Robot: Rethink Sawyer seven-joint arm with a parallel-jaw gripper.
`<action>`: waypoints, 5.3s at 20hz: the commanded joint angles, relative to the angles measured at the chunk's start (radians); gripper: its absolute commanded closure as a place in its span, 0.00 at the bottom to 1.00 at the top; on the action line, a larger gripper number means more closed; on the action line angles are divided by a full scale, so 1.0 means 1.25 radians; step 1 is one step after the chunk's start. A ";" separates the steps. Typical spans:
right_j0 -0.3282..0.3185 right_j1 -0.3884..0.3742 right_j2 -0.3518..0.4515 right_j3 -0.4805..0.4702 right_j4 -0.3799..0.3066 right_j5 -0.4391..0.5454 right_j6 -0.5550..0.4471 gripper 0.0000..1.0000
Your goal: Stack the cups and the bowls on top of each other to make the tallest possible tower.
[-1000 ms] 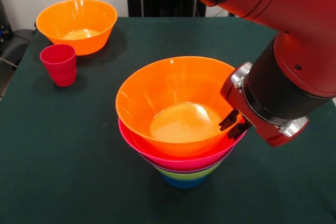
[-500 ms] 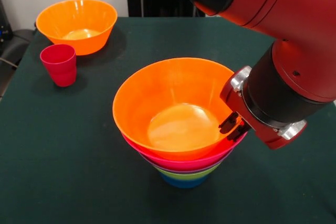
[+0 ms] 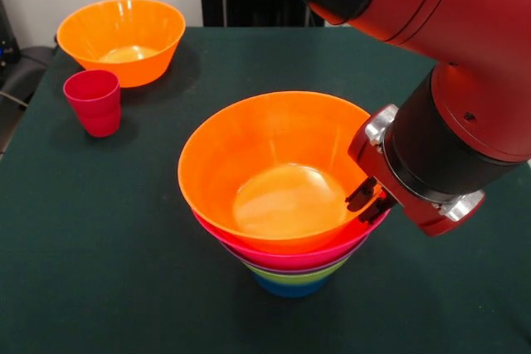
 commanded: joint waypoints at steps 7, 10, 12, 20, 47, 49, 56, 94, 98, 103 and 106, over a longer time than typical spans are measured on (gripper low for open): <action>0.003 0.002 0.010 0.011 -0.008 -0.006 -0.136 1.00; -0.002 0.002 0.001 0.008 0.001 -0.005 -0.138 0.00; -0.003 0.003 -0.001 0.008 0.005 -0.003 -0.137 0.00; -0.004 0.004 -0.010 0.007 0.014 0.005 -0.131 0.00; 0.037 -0.031 0.132 0.028 0.010 -0.041 -0.131 0.00; 0.038 -0.038 0.151 0.032 -0.003 -0.034 -0.139 0.00; 0.062 -0.060 0.238 0.070 -0.111 -0.023 -0.172 0.00; 0.269 -0.611 0.620 0.895 -0.637 -0.186 -0.524 0.00; 0.279 -0.681 0.641 1.012 -0.676 -0.264 -0.546 0.00; 0.266 -0.754 0.681 1.135 -0.720 -0.356 -0.568 0.00; 0.243 -0.789 0.715 1.208 -0.746 -0.427 -0.580 0.00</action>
